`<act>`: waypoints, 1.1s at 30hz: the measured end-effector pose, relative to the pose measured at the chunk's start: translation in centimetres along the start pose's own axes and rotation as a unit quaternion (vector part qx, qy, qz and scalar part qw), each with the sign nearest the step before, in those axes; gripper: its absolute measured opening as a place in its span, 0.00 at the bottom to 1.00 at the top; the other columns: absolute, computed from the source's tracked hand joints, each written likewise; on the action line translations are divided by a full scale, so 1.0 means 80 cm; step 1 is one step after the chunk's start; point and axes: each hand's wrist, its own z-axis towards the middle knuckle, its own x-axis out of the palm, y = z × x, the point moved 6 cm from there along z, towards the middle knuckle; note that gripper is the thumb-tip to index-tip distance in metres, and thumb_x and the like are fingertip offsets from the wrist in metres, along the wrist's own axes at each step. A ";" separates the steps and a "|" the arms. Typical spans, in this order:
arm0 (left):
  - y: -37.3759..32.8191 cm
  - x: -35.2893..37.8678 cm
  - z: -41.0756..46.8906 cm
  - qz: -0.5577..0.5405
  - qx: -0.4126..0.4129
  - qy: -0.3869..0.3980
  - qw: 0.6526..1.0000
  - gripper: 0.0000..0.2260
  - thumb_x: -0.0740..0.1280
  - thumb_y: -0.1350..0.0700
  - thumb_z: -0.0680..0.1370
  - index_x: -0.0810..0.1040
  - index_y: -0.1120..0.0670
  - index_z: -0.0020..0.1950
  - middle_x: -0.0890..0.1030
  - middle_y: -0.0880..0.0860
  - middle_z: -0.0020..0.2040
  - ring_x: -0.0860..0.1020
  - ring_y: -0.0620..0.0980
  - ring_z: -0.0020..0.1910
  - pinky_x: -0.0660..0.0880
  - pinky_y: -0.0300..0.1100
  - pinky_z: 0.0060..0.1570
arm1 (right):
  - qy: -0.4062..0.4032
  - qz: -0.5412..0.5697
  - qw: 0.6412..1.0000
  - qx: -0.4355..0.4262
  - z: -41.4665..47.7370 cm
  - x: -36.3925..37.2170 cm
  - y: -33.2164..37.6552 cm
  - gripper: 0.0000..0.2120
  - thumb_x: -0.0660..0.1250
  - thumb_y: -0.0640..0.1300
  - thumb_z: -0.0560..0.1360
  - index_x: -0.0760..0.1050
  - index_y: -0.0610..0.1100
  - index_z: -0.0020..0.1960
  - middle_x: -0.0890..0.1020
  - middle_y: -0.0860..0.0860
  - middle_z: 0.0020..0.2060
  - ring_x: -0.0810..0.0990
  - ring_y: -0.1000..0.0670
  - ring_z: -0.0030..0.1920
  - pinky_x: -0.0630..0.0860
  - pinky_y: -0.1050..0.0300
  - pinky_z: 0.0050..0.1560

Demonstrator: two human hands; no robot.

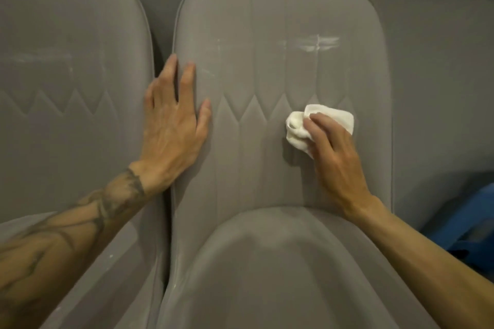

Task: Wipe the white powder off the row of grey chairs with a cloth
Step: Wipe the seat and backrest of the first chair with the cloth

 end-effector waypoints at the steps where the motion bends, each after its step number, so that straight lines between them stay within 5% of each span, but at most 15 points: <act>1: 0.000 0.000 0.014 -0.003 -0.005 -0.011 1.000 0.28 0.60 0.48 0.84 0.60 0.59 0.81 0.60 0.64 0.80 0.64 0.65 0.76 0.61 0.58 0.75 | 0.011 -0.022 1.000 -0.006 -0.004 0.004 -0.012 0.22 0.65 0.35 0.80 0.68 0.37 0.73 0.69 0.40 0.71 0.66 0.43 0.73 0.64 0.49 0.74; 9: 0.002 -0.002 0.052 -0.044 -0.021 -0.052 0.997 0.24 0.61 0.51 0.83 0.64 0.55 0.79 0.64 0.61 0.78 0.67 0.61 0.73 0.65 0.56 0.71 | -0.005 -0.040 0.999 0.006 0.053 -0.001 -0.063 0.21 0.58 0.40 0.82 0.66 0.39 0.74 0.65 0.39 0.73 0.63 0.42 0.73 0.56 0.58 0.75; 13: 0.003 0.000 0.050 -0.034 -0.017 -0.055 0.998 0.24 0.59 0.50 0.83 0.63 0.53 0.79 0.63 0.59 0.78 0.65 0.60 0.75 0.63 0.57 0.70 | -0.054 -0.057 0.996 0.043 0.138 -0.021 -0.085 0.22 0.59 0.41 0.82 0.63 0.40 0.75 0.68 0.40 0.71 0.65 0.43 0.69 0.65 0.48 0.71; 18: 0.004 0.004 0.050 -0.048 -0.013 -0.066 0.997 0.24 0.58 0.50 0.83 0.63 0.52 0.79 0.63 0.59 0.78 0.65 0.58 0.76 0.61 0.56 0.71 | -0.033 -0.100 0.994 0.037 0.110 0.001 -0.083 0.26 0.58 0.42 0.84 0.54 0.37 0.79 0.60 0.40 0.77 0.56 0.43 0.79 0.56 0.45 0.78; 21: 0.006 0.004 0.050 -0.057 -0.014 -0.073 0.996 0.24 0.58 0.50 0.82 0.63 0.52 0.78 0.63 0.59 0.78 0.65 0.58 0.75 0.63 0.56 0.69 | -0.021 -0.135 0.991 -0.003 0.141 -0.008 -0.095 0.26 0.57 0.44 0.84 0.55 0.36 0.78 0.61 0.39 0.77 0.58 0.41 0.78 0.57 0.44 0.77; 25: 0.008 0.007 0.049 -0.064 -0.019 -0.080 0.995 0.24 0.59 0.50 0.82 0.63 0.52 0.79 0.63 0.59 0.78 0.66 0.59 0.74 0.64 0.57 0.68 | -0.063 -0.066 0.994 0.052 0.224 -0.032 -0.123 0.23 0.51 0.47 0.85 0.58 0.38 0.78 0.64 0.40 0.75 0.65 0.41 0.73 0.60 0.51 0.74; 33: 0.004 0.006 0.045 -0.076 -0.018 -0.088 0.993 0.24 0.59 0.52 0.82 0.64 0.54 0.79 0.63 0.60 0.78 0.65 0.58 0.74 0.63 0.57 0.69 | -0.059 -0.104 0.992 0.031 0.179 -0.032 -0.114 0.24 0.54 0.45 0.84 0.60 0.36 0.76 0.66 0.39 0.73 0.66 0.40 0.72 0.63 0.48 0.73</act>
